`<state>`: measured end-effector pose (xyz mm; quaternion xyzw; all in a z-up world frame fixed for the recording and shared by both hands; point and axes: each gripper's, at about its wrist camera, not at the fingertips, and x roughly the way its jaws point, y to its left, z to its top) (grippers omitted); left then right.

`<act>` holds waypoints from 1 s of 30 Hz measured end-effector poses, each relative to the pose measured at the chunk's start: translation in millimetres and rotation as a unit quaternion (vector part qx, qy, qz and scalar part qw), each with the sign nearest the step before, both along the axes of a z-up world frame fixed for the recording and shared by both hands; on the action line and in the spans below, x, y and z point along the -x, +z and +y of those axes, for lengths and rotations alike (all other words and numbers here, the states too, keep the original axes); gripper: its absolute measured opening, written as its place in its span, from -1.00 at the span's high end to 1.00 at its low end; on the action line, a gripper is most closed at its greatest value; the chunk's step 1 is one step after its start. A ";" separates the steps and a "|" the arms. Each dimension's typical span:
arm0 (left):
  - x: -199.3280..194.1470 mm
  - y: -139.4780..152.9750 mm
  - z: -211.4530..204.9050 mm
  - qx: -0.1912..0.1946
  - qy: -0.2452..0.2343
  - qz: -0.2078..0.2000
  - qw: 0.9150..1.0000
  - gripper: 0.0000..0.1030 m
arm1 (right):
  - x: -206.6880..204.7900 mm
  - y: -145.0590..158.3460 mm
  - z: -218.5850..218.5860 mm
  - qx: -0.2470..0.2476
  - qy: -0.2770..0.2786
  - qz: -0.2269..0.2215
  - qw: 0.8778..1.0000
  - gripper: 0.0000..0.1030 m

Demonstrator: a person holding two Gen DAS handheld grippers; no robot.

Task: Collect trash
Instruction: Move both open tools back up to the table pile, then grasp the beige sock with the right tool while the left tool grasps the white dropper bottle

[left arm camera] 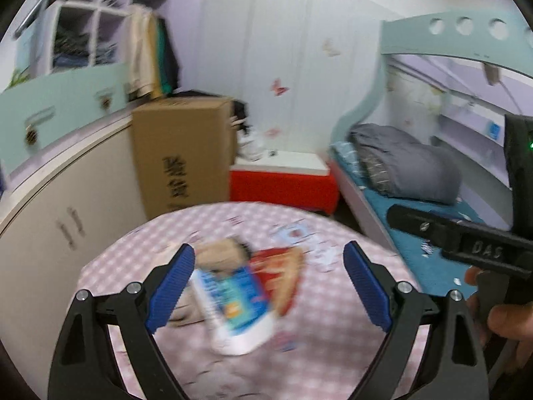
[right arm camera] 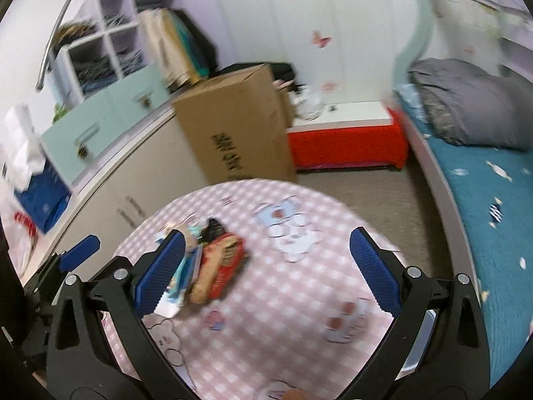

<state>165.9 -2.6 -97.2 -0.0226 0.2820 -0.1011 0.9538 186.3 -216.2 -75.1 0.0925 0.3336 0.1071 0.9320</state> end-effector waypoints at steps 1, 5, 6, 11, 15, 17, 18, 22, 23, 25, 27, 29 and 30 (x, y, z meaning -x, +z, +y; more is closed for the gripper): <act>-2.2 -5.6 10.7 0.000 0.009 0.006 1.000 -0.72 | -5.2 -2.8 7.4 0.003 0.009 0.003 1.000 -0.88; -10.6 -25.5 51.8 0.001 0.041 0.029 0.999 -0.72 | -30.4 -19.2 45.1 0.014 0.051 0.019 0.998 -0.88; -14.3 -30.4 62.7 0.000 0.047 0.032 0.998 -0.72 | -34.5 -22.6 51.9 0.017 0.059 0.022 0.998 -0.88; -25.8 -49.1 91.7 -0.009 0.063 0.046 0.997 -0.72 | -65.6 -43.4 96.6 0.038 0.121 0.041 0.991 -0.88; -43.2 -65.5 105.8 -0.029 0.064 0.060 0.996 -0.72 | -86.5 -63.4 120.4 0.055 0.150 0.064 0.985 -0.87; -52.8 -72.6 107.0 -0.038 0.056 0.068 0.995 -0.72 | -94.6 -72.5 131.3 0.066 0.161 0.077 0.982 -0.69; -58.6 -77.8 106.6 -0.045 0.049 0.074 0.995 -0.72 | -98.9 -78.5 137.4 0.074 0.165 0.085 0.980 -0.61; -74.5 -94.8 98.8 -0.069 0.019 0.088 0.994 -0.72 | -107.3 -90.2 143.3 0.063 0.178 0.105 0.976 0.21; -78.6 -98.7 96.6 -0.077 0.012 0.089 0.993 -0.72 | -106.4 -89.6 141.7 0.056 0.178 0.103 0.977 0.34; -84.1 -101.8 94.0 -0.083 0.004 0.088 0.993 -0.72 | -103.4 -86.4 137.6 0.047 0.182 0.098 0.977 0.40; -90.9 -103.6 91.8 -0.087 -0.008 0.084 0.993 -0.72 | -98.5 -80.9 128.8 0.030 0.179 0.092 0.979 0.41; -98.0 -105.8 88.3 -0.098 -0.019 0.084 0.991 -0.72 | -96.1 -76.9 121.9 0.018 0.174 0.088 0.981 0.41; -101.6 -106.5 86.9 -0.101 -0.027 0.083 0.991 -0.72 | -94.4 -74.4 118.3 0.012 0.172 0.085 0.981 0.41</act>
